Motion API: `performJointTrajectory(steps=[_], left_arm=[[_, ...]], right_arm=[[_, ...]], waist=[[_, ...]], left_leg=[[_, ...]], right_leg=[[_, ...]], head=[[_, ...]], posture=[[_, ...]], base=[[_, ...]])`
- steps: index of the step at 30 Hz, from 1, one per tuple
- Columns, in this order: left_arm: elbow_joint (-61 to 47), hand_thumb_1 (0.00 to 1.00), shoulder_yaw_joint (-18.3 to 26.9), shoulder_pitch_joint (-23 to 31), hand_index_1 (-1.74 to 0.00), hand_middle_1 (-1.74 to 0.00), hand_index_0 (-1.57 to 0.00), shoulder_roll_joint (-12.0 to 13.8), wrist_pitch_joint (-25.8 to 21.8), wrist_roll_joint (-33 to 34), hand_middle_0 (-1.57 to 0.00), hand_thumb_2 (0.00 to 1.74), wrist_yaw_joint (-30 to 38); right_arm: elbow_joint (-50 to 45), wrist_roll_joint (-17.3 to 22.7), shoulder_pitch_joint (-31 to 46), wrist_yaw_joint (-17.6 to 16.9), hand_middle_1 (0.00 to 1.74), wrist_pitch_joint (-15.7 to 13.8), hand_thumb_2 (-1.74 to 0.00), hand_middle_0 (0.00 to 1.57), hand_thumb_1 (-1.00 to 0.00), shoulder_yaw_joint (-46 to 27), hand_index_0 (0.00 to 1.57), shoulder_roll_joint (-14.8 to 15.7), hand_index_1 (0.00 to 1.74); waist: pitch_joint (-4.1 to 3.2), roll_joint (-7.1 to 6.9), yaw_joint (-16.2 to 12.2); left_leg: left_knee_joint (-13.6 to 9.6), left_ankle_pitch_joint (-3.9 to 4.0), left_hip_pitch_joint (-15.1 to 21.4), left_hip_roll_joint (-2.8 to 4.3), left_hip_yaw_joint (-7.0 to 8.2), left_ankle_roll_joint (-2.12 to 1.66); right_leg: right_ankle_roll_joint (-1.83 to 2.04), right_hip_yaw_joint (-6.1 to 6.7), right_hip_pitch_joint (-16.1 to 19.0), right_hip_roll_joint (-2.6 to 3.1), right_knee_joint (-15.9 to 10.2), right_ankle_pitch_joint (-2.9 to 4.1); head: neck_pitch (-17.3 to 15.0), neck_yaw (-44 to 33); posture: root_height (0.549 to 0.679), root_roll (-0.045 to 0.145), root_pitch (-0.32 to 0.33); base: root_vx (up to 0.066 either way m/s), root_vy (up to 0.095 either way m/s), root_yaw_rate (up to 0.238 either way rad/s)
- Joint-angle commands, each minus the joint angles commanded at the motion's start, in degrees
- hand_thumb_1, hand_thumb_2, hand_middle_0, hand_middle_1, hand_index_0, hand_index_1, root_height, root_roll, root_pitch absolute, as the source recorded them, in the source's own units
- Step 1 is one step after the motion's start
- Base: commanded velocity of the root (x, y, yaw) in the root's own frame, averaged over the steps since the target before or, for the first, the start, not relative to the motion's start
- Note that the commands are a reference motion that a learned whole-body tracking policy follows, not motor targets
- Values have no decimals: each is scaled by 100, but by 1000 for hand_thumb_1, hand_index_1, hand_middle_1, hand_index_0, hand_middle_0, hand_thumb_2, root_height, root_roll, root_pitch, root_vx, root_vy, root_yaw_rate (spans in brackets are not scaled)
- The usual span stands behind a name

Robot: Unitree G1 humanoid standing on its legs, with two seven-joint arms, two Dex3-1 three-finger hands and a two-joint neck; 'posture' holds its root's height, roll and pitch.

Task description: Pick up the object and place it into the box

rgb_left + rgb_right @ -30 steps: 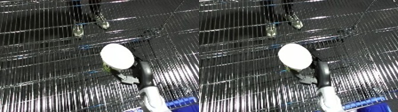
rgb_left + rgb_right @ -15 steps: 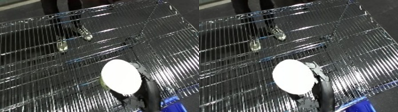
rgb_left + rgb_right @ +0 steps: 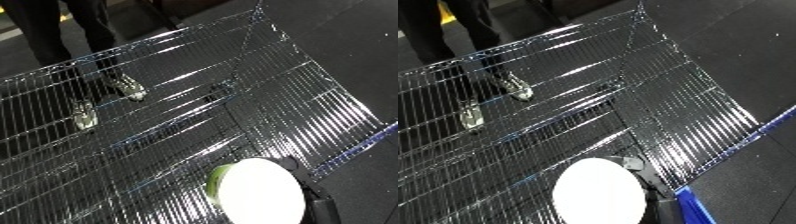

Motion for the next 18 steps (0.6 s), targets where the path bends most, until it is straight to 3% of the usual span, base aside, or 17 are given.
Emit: performJointTrajectory(steps=[5, 12, 15, 18], left_arm=[[9, 1000, 54, -29, -1740, -1740, -1570, 56, 99, -13, -1570, 1740, -19], [17, 1000, 179, 38, -1740, -1740, -1570, 80, 170, -13, -1570, 1740, -81], [43, 1000, 206, 106, -1740, -1740, -1570, 22, 139, 2, -1570, 1740, -29], [54, 1000, 255, 256, -1740, -1740, -1570, -105, 24, -12, -1570, 1740, 37]], right_arm=[[-67, -12, 123, -133, 1392, 41, -1392, 1256, -800, -64, 1256, -87, 1392], [-114, -80, 501, -464, 1392, -23, -1392, 1256, -800, -363, 1256, -214, 1392], [-89, -172, 681, -553, 1392, -10, -1392, 1256, -800, -521, 1256, -300, 1392], [-7, -145, 964, -463, 1392, -66, -1392, 1256, -800, -775, 1256, -455, 1392]], waist=[[-4, -19, -77], [-25, -16, -269], [-36, 43, -415], [-34, 162, -602]], left_leg=[[-168, 17, 261, 20, 70, -19], [-104, -102, 371, 56, 195, 7], [-106, -136, 443, 79, 282, -2], [-161, -151, 581, 92, 391, -21]], right_leg=[[5, 28, 277, -13, -260, 57], [4, 105, 369, -15, -314, 70], [2, 178, 387, -13, -314, 59], [-9, 288, 427, -16, -322, 24]], head=[[-180, 489], [-292, 1335], [-442, 1784], [-549, 1985]], posture=[[649, 51, 90], [650, 54, 80], [651, 61, 76], [651, 71, 68]], base=[[-1, -18, -119], [-22, 1, -142], [-13, 107, -205], [24, 187, -252]])
